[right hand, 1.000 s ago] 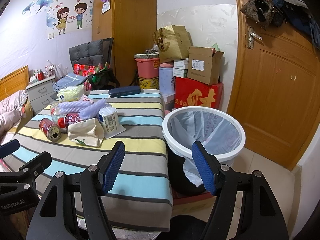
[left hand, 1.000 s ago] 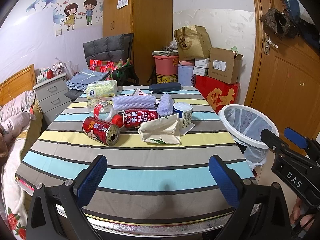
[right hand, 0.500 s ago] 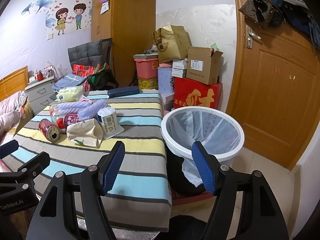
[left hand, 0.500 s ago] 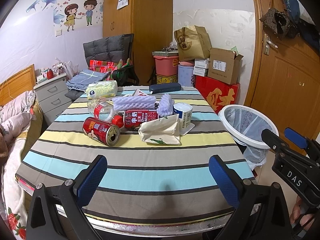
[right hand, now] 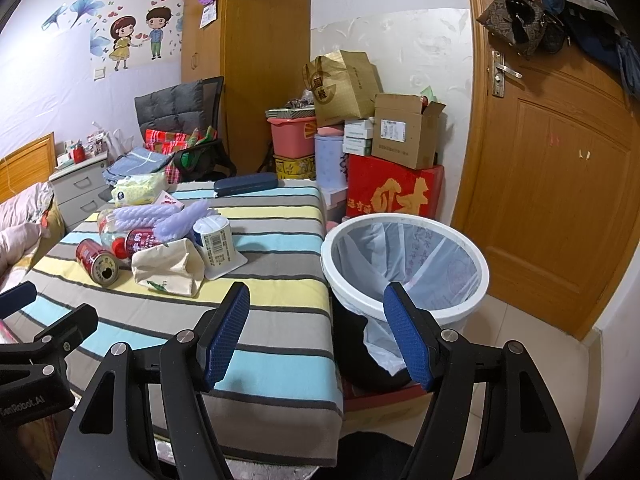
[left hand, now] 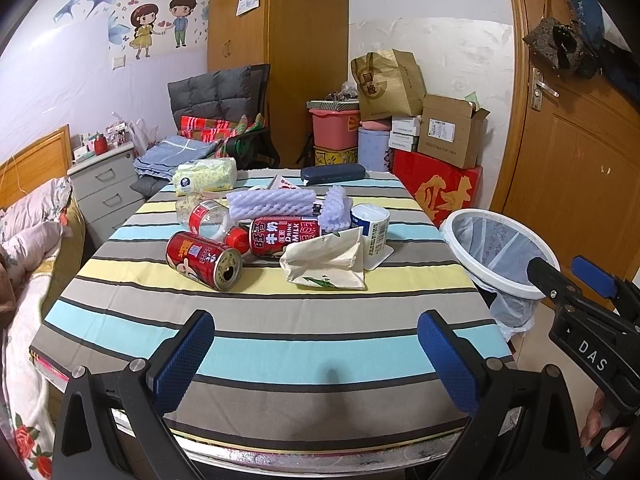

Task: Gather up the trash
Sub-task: 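Reach the left tool to the red can while the right tool reaches the white yogurt cup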

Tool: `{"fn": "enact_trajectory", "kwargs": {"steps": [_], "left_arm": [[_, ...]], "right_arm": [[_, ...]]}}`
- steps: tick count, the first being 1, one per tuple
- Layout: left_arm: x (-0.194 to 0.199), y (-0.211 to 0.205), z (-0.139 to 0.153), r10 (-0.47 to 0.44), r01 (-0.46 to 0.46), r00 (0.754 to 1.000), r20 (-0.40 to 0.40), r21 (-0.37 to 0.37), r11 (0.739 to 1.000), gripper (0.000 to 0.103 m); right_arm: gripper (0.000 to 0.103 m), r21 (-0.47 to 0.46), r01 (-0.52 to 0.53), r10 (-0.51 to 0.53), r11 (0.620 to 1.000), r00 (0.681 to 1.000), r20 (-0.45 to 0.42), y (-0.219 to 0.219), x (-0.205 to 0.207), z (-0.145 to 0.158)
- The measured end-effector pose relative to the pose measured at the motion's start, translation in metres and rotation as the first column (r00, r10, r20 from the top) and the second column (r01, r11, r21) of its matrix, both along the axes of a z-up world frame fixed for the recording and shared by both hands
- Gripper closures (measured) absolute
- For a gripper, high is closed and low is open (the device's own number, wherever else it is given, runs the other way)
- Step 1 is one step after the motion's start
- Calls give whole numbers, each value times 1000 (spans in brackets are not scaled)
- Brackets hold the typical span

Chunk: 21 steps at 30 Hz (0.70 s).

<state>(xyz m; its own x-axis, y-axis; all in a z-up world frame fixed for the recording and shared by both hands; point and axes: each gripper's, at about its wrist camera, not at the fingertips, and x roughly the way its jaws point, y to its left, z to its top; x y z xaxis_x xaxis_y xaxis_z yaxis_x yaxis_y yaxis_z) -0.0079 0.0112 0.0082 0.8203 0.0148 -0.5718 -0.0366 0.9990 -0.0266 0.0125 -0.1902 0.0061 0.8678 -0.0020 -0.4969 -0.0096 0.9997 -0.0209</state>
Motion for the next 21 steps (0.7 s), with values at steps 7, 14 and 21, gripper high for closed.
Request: {"fn": "enact_trajectory", "kwargs": {"steps": [7, 14, 21], "left_arm": [[11, 30, -8, 51, -51, 998, -34, -13, 999, 0], [30, 75, -15, 106, -110, 993, -59, -68, 992, 0], [53, 110, -18, 150, -158, 984, -96, -82, 984, 0]], "right_arm": [[32, 42, -37, 38, 998, 999, -26, 5, 12, -8], [32, 132, -137, 147, 982, 987, -68, 23, 36, -22], [32, 163, -185, 203, 969, 974, -104, 37, 66, -26]]}}
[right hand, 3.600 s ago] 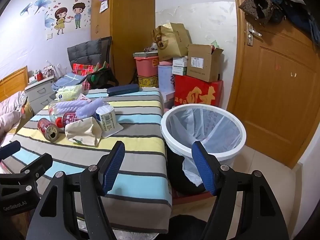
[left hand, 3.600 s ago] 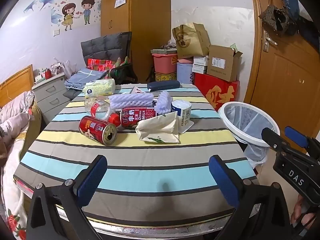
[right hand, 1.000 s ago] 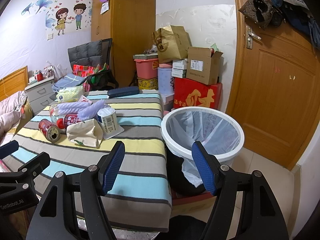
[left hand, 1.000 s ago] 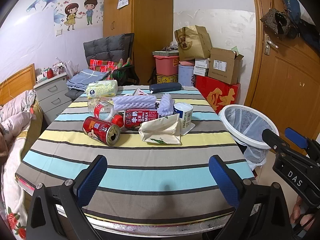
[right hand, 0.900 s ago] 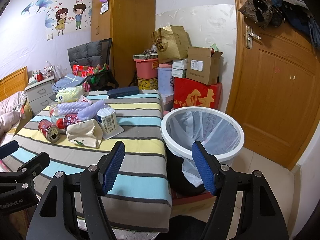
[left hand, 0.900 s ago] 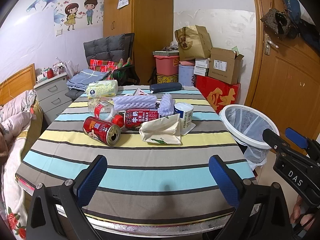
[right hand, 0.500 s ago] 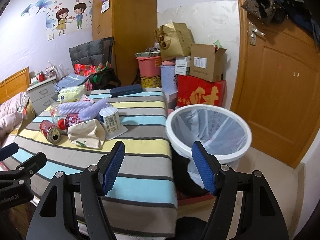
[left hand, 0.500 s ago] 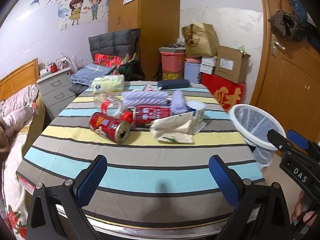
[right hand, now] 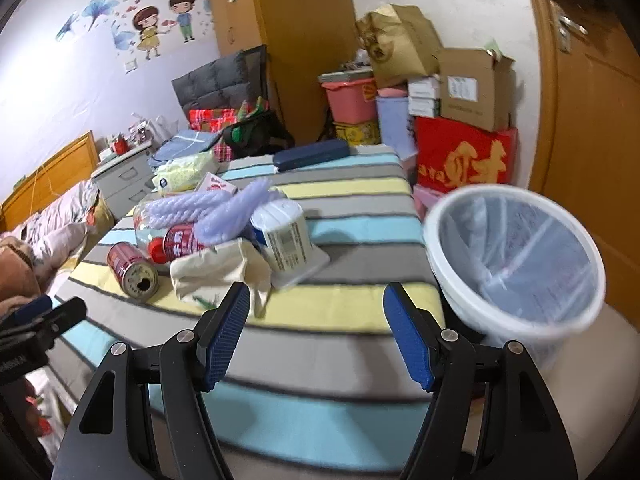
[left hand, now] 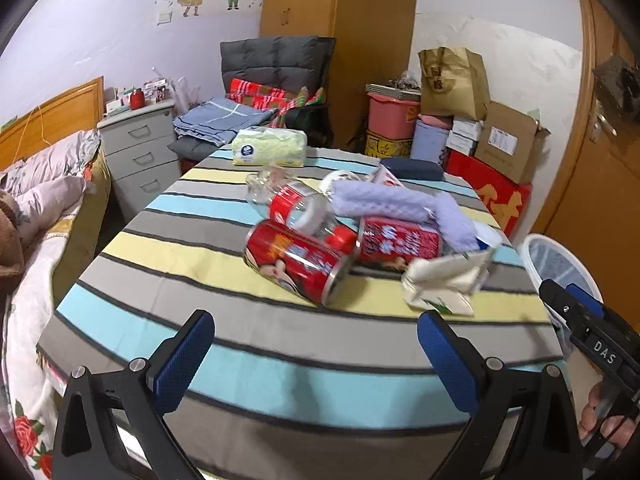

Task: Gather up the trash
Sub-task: 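Reach the left tool to the red can while the right tool reaches the white yogurt cup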

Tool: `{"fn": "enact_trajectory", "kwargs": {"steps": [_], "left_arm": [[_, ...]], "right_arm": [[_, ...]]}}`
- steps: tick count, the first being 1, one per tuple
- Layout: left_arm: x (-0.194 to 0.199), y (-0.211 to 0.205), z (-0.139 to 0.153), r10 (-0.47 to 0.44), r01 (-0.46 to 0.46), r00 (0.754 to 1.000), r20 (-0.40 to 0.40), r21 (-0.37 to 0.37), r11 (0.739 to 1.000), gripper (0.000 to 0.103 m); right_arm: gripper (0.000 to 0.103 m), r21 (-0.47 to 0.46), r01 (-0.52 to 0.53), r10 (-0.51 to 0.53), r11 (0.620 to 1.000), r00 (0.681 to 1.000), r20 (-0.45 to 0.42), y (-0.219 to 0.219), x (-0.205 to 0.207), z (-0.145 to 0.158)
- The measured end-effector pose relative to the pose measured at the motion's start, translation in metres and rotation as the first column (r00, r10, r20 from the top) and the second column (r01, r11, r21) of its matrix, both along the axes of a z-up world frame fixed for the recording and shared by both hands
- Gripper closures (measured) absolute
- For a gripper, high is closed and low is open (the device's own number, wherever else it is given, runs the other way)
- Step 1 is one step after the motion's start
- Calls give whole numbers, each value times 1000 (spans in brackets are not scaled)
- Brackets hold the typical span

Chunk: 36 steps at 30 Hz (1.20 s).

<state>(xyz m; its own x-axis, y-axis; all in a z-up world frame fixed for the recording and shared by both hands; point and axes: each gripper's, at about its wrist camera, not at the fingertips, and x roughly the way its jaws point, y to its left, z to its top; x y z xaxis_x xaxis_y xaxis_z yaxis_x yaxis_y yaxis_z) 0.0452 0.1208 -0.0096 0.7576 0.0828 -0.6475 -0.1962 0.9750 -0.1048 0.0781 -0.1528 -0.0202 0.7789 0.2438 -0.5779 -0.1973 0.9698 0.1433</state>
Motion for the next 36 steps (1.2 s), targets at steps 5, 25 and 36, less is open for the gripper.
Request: {"fn": "enact_trajectory", "kwargs": {"steps": [5, 25, 36], "left_arm": [[22, 20, -3, 5, -6, 1000, -20, -66, 998, 0], [105, 43, -38, 72, -98, 982, -175, -145, 985, 8], [90, 59, -35, 89, -100, 976, -198, -47, 994, 8]], "right_arm": [[32, 3, -34, 34, 999, 999, -22, 5, 22, 1], [41, -23, -152, 148, 988, 983, -109, 25, 67, -5], [52, -19, -188, 184, 982, 974, -129, 24, 67, -4]]}}
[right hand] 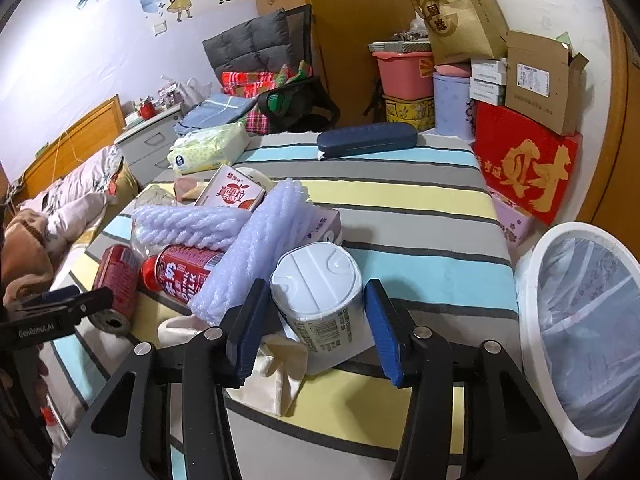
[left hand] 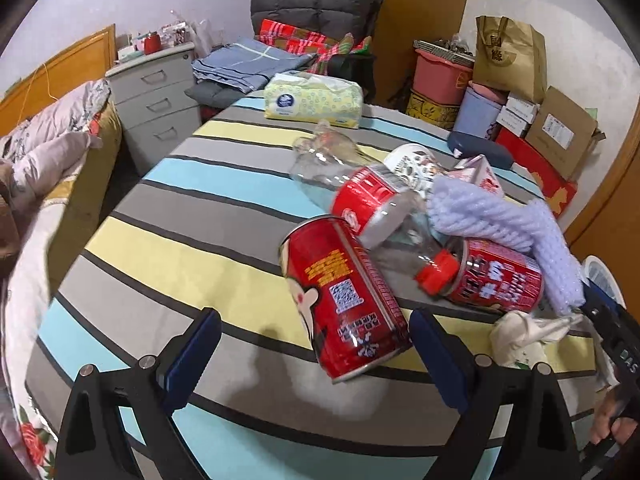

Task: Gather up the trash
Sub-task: 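Reach the left tool to the red can while the right tool reaches the white yogurt cup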

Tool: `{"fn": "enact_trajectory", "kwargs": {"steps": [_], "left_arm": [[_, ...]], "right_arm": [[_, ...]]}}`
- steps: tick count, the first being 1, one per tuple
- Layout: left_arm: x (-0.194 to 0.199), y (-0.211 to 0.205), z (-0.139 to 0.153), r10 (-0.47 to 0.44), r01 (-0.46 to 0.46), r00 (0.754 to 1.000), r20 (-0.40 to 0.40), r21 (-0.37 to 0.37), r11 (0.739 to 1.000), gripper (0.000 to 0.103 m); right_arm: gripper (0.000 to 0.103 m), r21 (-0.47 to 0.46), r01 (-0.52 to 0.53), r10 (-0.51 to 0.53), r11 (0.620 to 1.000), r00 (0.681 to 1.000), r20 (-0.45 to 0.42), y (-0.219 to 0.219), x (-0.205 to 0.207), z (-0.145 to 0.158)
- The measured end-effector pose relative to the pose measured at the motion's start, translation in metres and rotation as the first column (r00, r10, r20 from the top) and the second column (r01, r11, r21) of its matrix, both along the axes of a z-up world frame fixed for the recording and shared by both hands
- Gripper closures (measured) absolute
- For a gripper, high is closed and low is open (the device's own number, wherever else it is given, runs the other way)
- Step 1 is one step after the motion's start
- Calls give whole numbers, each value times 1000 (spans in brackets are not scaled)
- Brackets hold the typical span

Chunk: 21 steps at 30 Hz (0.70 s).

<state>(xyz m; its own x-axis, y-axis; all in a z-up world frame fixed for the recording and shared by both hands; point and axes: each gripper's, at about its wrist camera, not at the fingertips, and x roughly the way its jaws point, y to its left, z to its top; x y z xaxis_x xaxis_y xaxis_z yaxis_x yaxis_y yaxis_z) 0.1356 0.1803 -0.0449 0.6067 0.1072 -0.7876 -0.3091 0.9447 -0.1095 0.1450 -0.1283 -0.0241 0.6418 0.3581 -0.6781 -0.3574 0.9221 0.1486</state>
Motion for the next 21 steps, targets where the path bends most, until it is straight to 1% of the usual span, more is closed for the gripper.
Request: {"fn": "enact_trajectory", "kwargs": {"steps": [3, 5, 9, 10, 11, 13, 15, 16, 17, 21], "left_arm": [[6, 7, -1, 18, -17, 1000, 14, -33, 999, 8], [11, 8, 0, 26, -25, 1000, 17, -30, 999, 8], [25, 7, -2, 7, -6, 1000, 19, -33, 999, 8], [28, 8, -4, 6, -6, 1000, 9, -33, 999, 12], [31, 8, -7, 7, -7, 1000, -11, -43, 999, 21], [33, 9, -9, -5, 4, 1000, -8, -67, 998, 25], [34, 9, -11, -2, 2, 1000, -12, -66, 998, 29], [35, 9, -12, -6, 6, 1000, -14, -70, 998, 34], [35, 9, -14, -18, 16, 1000, -15, -91, 996, 39], [35, 9, -14, -20, 19, 1000, -10, -100, 995, 42]], "right_arm": [[52, -8, 0, 0, 1000, 1000, -7, 1, 1, 1], [52, -8, 1, -1, 1000, 1000, -7, 1, 1, 1], [52, -3, 1, -1, 1000, 1000, -9, 0, 3, 1], [52, -4, 1, -1, 1000, 1000, -8, 1, 4, 0], [52, -7, -1, 0, 1000, 1000, -11, 1, 5, 0], [52, -5, -3, 3, 1000, 1000, -9, 2, 5, 0], [52, -8, -1, 1, 1000, 1000, -7, 3, 7, -1], [52, -5, 0, 0, 1000, 1000, -5, 2, 6, -1], [52, -7, -1, 1, 1000, 1000, -3, 3, 7, -1], [52, -24, 1, -1, 1000, 1000, 3, 5, 8, -3]]}}
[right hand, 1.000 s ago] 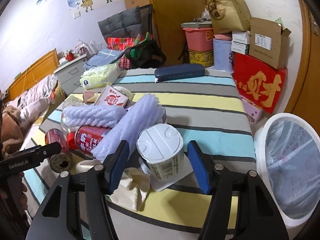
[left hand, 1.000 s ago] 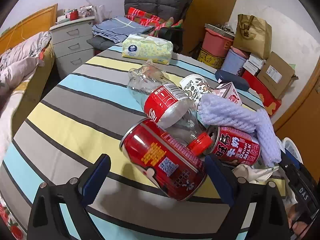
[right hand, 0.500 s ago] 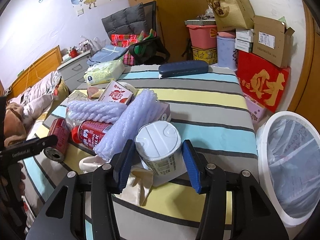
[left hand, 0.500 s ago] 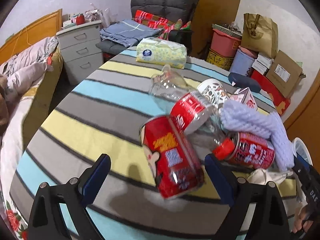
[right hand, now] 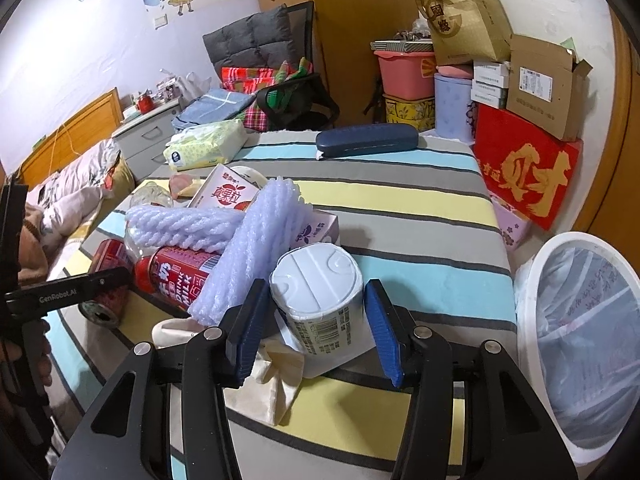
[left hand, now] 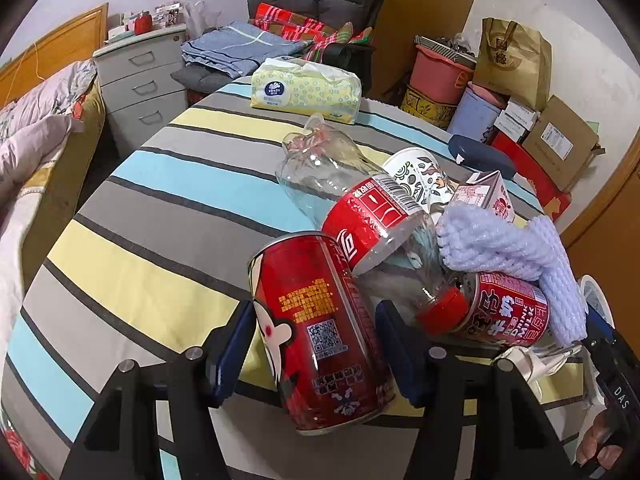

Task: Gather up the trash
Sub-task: 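Reach the left tool to the red can while the right tool reaches the white yogurt cup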

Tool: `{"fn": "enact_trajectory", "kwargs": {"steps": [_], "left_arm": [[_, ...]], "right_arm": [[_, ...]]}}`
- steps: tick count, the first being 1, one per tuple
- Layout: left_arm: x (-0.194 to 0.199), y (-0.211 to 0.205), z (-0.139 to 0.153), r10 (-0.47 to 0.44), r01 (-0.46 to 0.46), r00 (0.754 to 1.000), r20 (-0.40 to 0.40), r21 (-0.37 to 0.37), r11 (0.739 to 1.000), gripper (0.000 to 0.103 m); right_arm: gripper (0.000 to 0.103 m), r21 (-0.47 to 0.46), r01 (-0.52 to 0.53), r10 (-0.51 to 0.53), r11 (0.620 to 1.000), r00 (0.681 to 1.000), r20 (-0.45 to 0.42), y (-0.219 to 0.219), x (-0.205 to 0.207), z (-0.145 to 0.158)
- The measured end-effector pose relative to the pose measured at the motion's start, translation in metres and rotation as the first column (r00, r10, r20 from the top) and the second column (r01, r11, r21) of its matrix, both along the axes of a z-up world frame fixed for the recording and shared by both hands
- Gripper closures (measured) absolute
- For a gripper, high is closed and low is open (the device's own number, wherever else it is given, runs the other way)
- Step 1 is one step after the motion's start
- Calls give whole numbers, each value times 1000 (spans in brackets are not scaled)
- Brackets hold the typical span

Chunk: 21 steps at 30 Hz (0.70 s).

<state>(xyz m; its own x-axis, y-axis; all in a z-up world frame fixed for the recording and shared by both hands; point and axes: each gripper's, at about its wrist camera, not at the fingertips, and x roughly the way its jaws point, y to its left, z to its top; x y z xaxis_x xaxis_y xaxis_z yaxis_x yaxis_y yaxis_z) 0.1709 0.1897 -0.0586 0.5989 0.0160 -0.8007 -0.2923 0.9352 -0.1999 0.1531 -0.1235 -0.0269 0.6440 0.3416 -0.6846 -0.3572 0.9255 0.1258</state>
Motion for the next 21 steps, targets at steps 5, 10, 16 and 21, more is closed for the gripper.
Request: {"fn": "enact_trajectory", "kwargs": {"steps": [5, 10, 16, 21], "left_arm": [[-9, -2, 4, -18, 18, 1000, 24, -10, 1000, 44], [-20, -6, 10, -24, 25, 999, 48, -13, 1000, 46], [-34, -13, 23, -35, 37, 996, 86, -13, 999, 51], [-41, -23, 24, -50, 48, 995, 83, 34, 998, 52]], "right_arm": [[52, 14, -5, 5, 1000, 1000, 3, -1, -1, 0], [53, 40, 14, -15, 999, 1000, 26, -6, -6, 2], [53, 69, 39, -43, 997, 998, 48, -15, -10, 8], [53, 83, 49, -54, 995, 997, 58, -18, -17, 12]]}}
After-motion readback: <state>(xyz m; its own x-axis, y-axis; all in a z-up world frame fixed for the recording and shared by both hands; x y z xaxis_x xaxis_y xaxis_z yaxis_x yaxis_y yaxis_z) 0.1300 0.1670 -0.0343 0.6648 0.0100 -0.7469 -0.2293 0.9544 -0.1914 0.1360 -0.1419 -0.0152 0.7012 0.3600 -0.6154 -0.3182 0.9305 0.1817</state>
